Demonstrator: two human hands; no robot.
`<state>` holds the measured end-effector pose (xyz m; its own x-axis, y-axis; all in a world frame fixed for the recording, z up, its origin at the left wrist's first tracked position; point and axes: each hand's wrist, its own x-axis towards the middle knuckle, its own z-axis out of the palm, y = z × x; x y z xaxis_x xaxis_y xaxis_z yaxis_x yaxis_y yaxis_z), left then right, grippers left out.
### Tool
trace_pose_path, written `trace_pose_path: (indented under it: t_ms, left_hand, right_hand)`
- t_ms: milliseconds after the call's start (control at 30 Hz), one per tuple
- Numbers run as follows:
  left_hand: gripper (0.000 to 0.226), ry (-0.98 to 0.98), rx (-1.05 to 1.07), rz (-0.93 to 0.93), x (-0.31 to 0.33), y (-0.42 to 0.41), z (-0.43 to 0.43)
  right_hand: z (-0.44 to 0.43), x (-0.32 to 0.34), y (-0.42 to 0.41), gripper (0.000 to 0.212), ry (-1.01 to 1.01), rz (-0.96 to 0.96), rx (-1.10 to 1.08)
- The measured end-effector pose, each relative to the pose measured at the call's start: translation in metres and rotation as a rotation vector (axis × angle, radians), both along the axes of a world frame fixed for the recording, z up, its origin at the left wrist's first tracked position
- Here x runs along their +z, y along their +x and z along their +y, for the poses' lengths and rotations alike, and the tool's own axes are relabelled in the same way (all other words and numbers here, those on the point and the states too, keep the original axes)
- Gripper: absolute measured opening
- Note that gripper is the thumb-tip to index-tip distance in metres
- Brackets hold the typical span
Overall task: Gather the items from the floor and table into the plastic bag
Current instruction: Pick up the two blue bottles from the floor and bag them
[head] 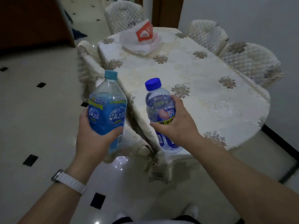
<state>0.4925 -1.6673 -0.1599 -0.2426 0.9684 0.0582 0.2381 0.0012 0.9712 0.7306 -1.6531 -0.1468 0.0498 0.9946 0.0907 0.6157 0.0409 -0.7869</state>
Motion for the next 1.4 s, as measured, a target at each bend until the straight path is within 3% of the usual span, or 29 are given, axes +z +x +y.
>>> trace_pose_path:
  t_ms: [267,533,1000,1400]
  left_hand:
    - [0.081,0.008,0.194,-0.064,-0.007,-0.144,-0.017]
    - [0.085,-0.039,0.317,-0.058,-0.013,-0.201,0.01]
    - [0.085,-0.061,0.426,0.005,0.023,-0.273,0.183]
    - [0.082,-0.044,0.307,-0.031,0.003,-0.359,0.301]
  right_hand:
    - [0.021,0.009,-0.155,0.077,-0.011,0.032,0.179]
    - [0.068,0.005,-0.225,0.081,-0.084,0.054,0.283]
    - [0.266,0.0,-0.317,0.088,-0.063,0.184,0.338]
    - [0.367,-0.006,-0.388,0.095,-0.112,0.07,0.248]
